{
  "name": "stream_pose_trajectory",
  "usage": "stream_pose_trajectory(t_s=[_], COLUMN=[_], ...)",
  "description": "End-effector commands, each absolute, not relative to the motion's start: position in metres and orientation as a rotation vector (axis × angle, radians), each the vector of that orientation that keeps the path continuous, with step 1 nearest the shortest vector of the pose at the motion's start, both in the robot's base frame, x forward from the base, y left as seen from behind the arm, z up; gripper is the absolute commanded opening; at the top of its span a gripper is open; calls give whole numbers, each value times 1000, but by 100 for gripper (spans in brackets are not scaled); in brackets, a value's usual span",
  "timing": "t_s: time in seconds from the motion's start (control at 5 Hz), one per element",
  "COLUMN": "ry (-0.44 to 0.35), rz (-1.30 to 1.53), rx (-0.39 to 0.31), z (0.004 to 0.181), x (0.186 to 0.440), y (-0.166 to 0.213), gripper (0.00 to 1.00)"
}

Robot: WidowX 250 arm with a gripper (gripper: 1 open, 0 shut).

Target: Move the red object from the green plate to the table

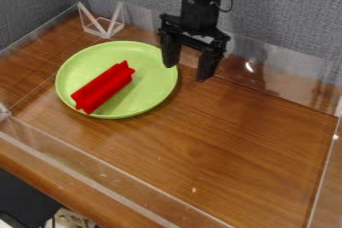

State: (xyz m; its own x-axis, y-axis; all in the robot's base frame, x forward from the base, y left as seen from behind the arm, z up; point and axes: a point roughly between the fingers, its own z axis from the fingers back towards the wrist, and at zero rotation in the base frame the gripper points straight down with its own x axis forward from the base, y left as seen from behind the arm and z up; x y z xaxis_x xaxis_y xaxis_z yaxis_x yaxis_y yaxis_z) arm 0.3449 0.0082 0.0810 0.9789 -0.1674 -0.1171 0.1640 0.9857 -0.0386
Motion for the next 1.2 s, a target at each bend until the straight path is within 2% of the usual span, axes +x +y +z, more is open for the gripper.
stream_pose_trajectory(t_s=[0.0, 1.0], ry=[58, 50], rz=[-203, -214], rx=[-25, -16], z=[100, 107], x=[353, 347], y=[1, 14], gripper=[100, 100])
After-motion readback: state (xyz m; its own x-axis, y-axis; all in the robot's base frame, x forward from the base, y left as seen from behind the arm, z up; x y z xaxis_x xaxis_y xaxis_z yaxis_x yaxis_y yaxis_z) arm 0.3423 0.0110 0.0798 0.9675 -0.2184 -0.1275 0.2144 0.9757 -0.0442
